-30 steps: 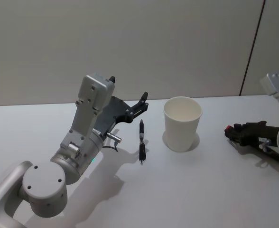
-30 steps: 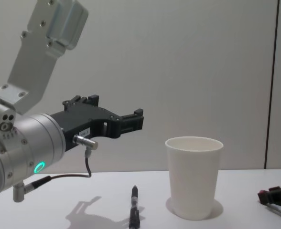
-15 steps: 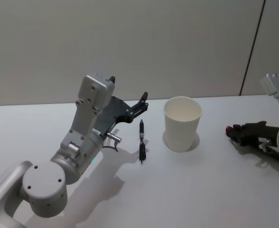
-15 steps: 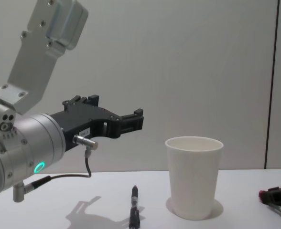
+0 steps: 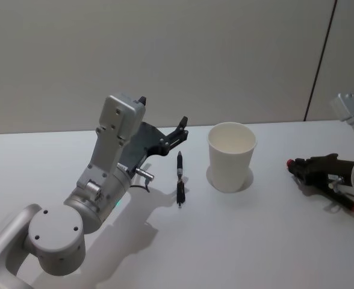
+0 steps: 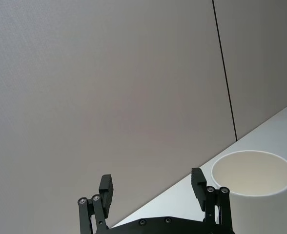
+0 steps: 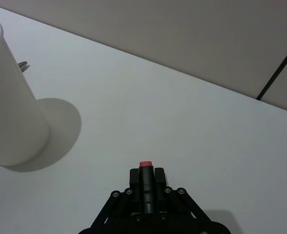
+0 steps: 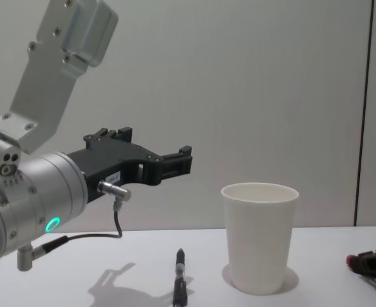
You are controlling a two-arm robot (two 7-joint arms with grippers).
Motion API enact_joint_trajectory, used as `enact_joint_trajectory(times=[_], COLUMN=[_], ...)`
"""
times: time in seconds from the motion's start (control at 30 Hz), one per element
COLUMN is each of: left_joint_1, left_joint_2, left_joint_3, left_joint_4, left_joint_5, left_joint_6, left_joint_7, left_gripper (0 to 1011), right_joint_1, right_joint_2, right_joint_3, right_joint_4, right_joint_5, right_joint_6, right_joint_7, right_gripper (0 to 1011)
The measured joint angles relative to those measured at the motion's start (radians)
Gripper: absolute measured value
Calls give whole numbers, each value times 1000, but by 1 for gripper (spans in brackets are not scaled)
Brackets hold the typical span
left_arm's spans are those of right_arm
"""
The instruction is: Place the pen into the pen holder.
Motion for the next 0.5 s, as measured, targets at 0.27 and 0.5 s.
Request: enact_joint_trajectory(times=[0.27, 0.5], left_joint_1=[0, 0], left_joint_2=[0, 0], left_joint_3=[0, 0], left_joint_4=[0, 0], left_joint_5=[0, 0], left_joint_6=[0, 0], left_joint_7=[0, 0], left_gripper=[1001, 1001], right_joint_1=[0, 0], right_joint_2=[0, 0], right_joint_3=[0, 0], right_joint_4=[0, 0], right_joint_5=[0, 0], right_joint_6=[0, 0], right_joint_7=[0, 0], right_gripper=[171, 171])
